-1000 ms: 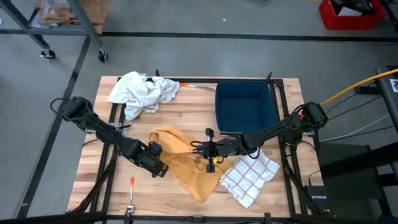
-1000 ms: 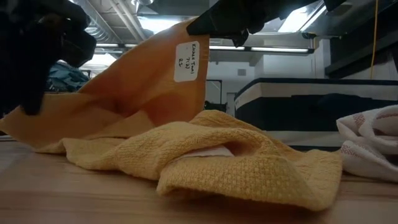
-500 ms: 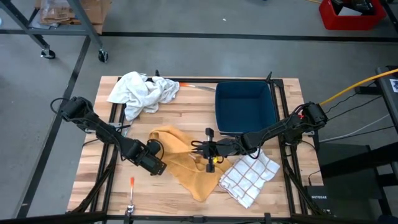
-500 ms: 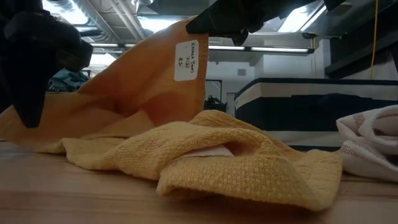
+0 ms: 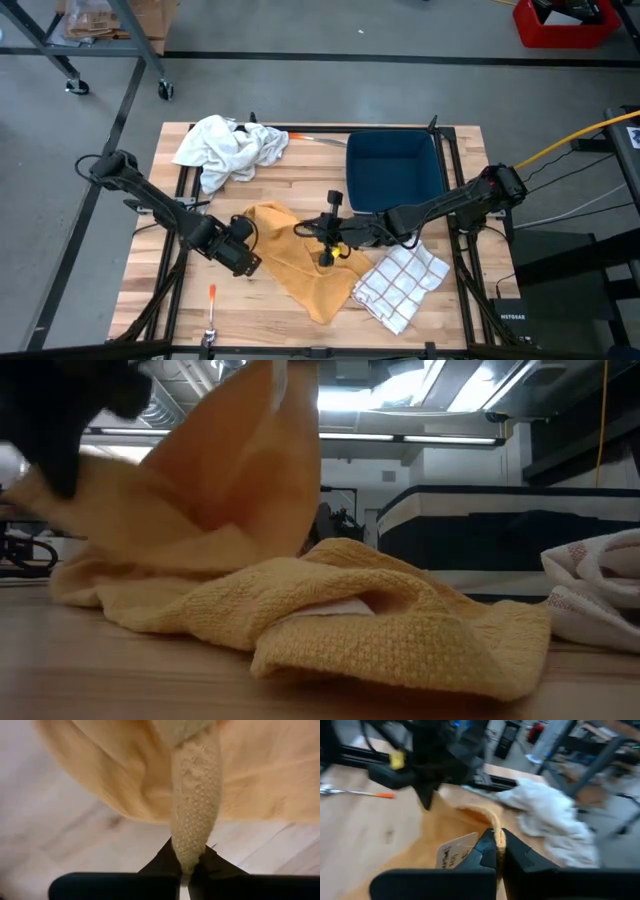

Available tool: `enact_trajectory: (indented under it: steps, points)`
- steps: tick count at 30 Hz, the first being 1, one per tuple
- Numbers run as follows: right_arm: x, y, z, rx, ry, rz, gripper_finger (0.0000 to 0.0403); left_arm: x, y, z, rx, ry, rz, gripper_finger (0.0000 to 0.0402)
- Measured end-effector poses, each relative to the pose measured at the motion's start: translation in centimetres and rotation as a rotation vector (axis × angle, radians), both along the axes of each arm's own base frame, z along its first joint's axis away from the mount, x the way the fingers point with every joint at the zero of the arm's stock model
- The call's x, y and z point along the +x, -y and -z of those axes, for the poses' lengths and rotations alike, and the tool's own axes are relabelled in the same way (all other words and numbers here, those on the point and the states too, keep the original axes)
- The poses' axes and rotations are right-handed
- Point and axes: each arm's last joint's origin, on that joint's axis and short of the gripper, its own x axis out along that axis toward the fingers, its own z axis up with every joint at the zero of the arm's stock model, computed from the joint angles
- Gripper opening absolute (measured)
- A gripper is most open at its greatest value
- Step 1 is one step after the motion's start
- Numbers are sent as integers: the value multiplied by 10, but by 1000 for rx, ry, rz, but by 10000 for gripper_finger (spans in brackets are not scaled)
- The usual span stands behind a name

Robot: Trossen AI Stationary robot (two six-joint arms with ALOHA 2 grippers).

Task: Fold towel
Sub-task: Fold the yellow towel

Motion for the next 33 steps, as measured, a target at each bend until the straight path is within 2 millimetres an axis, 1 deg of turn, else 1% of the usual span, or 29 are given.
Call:
enact_trajectory:
  steps: [4, 9, 13, 16, 20, 23, 25, 28, 33]
  points:
    - [2, 3, -33, -90, -9, 83, 7, -6, -7, -38, 88, 84, 8, 1]
    - [2, 13, -81, -186, 25, 153, 7, -15, -18, -93, 193, 274, 32, 0]
    - [0, 30, -128, -248, 102, 229, 7, -26, -29, -136, 275, 444, 41, 0]
    - [-6, 47, -165, -273, 169, 286, 7, -36, -37, -166, 334, 556, 37, 0]
    - [-20, 72, -210, -290, 271, 356, 7, -49, -47, -205, 415, 716, 36, 0]
    - [-34, 89, -240, -284, 353, 413, 7, -60, -56, -232, 475, 831, 25, 0]
    - [-44, 99, -257, -273, 407, 447, 7, -68, -63, -250, 520, 906, 7, 0]
    - [-58, 108, -277, -259, 478, 455, 7, -79, -73, -274, 585, 1019, -29, 0]
    - [-74, 115, -298, -246, 563, 445, 7, -93, -84, -303, 693, 1174, -67, 0]
